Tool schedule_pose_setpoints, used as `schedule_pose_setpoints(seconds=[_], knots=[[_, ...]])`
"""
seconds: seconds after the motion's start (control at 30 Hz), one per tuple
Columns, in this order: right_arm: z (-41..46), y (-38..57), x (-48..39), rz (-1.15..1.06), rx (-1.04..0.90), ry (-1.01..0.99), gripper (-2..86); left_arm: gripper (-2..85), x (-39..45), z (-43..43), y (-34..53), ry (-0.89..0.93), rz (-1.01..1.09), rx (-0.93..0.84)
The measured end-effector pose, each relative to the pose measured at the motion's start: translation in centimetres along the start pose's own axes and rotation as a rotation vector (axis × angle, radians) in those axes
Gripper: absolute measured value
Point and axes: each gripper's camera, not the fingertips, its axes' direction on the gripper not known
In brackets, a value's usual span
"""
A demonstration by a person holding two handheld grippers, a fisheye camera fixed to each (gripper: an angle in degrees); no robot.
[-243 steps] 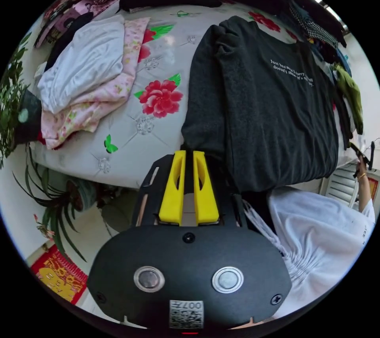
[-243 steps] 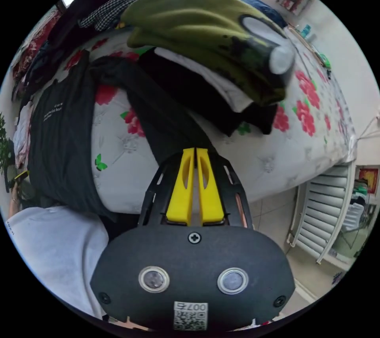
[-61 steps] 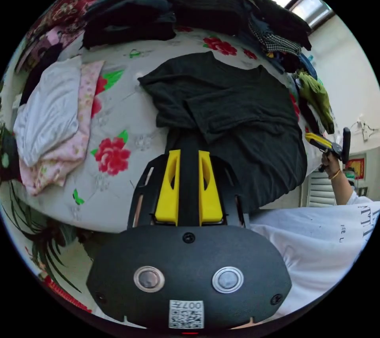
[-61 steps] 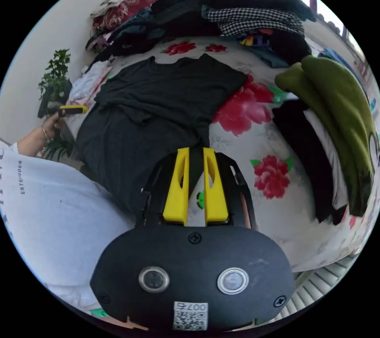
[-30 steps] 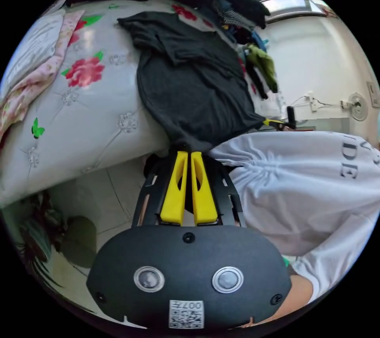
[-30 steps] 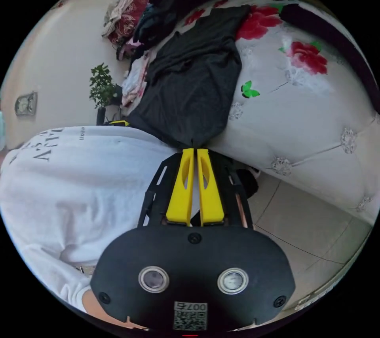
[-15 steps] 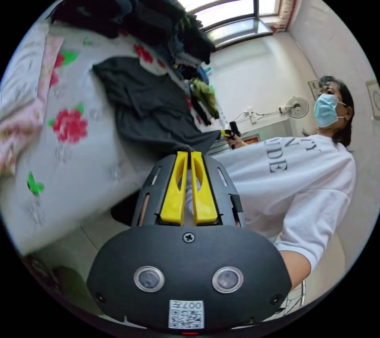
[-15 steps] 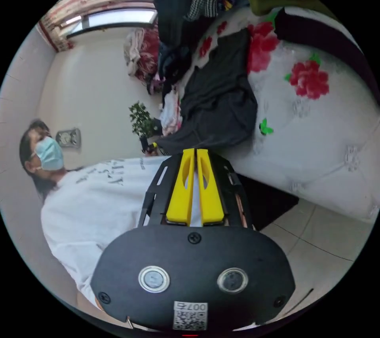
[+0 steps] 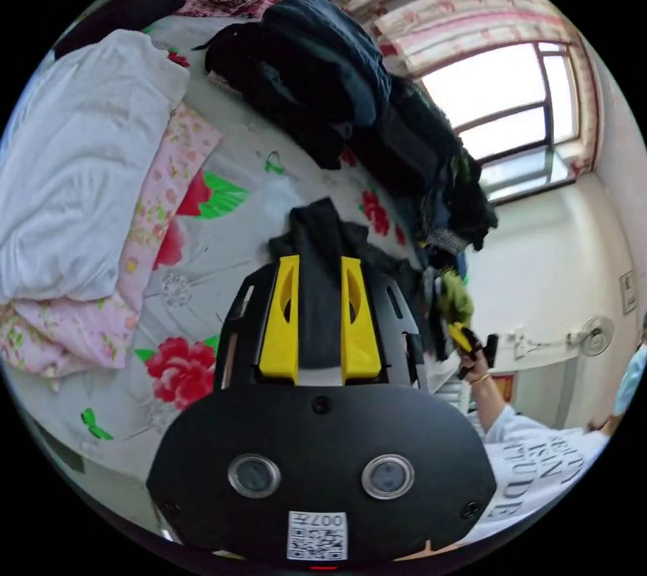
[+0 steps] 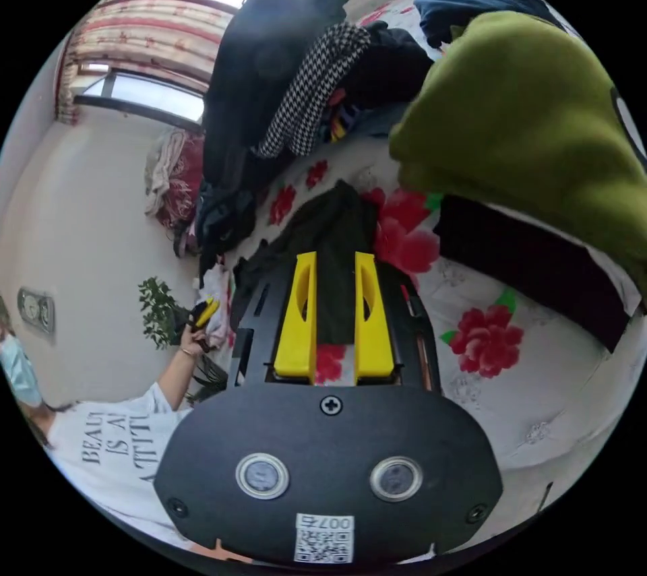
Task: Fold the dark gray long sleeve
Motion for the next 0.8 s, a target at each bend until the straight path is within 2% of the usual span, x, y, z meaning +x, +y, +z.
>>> schedule_pose_setpoints(seconds=[0.17,0.3,0.53,0.67,0.73,0.8], knots=[[4.4,4.1,-0.3,-0.06,-0.068,0.137,3.4,9.7,1.9,2.3,4.9,-0.174,0.074,-0.101],[9.3,3.3,-2.4,-0.105,-0.177,0.22,0.9,1.9,4.2,6.5,5.0,-0.338,0.137,-0.228],[4.4,5.3,-6.1,-0.263,-0.14,0.252,0.2,0.1,8.0,3.3,6.1,-0.269,0.312,-0.289],[5.4,10.3,-4.0,-0.197,-0.285,0.346,1.3,4.8,6.2,4.7,11.8,-0.276,0.238,-0.43],[6.3,11.7,-4.2,-0.168,-0.289,0.415,2.3,7.5,5.9,4.6,13.8,-0.275,0.187,-0.421],[6.9,12.4,-7.4,-0.281,-0.228,0.485,3.4,9.4,7.4,3.0,14.9,-0.332,0.186,-0.342]])
